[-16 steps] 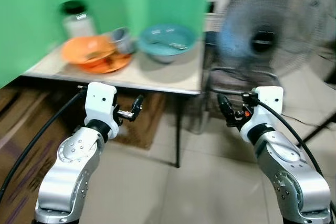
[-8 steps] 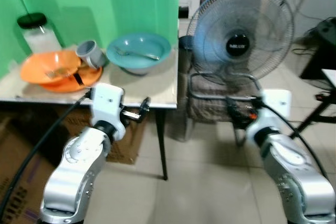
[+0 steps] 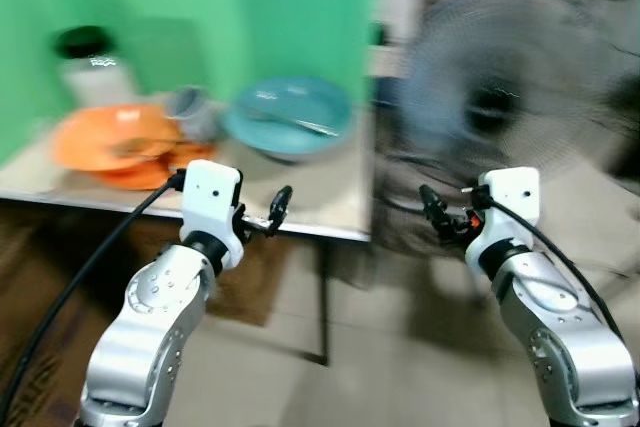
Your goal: Setting the table
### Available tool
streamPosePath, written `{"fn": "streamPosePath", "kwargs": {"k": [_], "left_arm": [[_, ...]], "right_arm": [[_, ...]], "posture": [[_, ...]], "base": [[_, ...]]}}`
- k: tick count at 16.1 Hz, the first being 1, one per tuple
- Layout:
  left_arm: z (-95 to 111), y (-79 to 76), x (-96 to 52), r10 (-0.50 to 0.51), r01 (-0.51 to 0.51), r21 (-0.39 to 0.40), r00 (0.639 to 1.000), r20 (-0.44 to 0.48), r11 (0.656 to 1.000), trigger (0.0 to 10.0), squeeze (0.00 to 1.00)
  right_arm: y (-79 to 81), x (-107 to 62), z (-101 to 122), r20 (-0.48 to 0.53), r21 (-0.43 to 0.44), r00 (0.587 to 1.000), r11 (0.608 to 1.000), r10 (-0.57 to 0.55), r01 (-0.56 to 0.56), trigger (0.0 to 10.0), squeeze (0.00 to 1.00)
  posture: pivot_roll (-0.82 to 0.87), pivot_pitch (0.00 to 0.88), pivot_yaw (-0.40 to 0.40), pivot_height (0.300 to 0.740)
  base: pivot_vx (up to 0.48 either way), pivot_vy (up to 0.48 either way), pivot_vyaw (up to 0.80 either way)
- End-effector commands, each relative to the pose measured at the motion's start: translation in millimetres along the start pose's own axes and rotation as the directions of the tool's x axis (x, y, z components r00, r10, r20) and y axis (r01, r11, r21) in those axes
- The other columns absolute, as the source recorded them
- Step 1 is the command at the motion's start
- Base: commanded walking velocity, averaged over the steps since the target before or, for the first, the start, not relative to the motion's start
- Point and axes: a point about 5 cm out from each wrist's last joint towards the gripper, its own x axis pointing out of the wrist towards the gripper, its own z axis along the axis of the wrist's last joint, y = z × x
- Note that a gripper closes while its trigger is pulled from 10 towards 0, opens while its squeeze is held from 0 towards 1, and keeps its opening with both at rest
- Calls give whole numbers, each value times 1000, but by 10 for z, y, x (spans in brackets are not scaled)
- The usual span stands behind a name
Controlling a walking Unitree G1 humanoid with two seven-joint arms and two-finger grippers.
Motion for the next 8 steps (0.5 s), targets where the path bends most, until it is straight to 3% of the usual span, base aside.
{"fn": "streamPosePath", "kwargs": {"k": [1,5,8], "left_arm": [[13,52,-17,24,-24,12,1000,3,1000,10000,0],[1,24,-11,19,-19,12,1000,2,1000,10000,0],[-3,16,-14,17,-17,10,1000,3,1000,10000,0]], "right_arm": [[61,25,60,35,9,999,999,32,-32,10000,0],[18,58,83,33,-24,997,997,71,-70,10000,0],[7,80,106,40,-65,996,995,84,-81,10000,0]], "posture": [[121,0,0,740],[123,0,-6,740],[125,0,-11,740]], "base": [[341,0,0],[338,0,0],[326,0,702]]}}
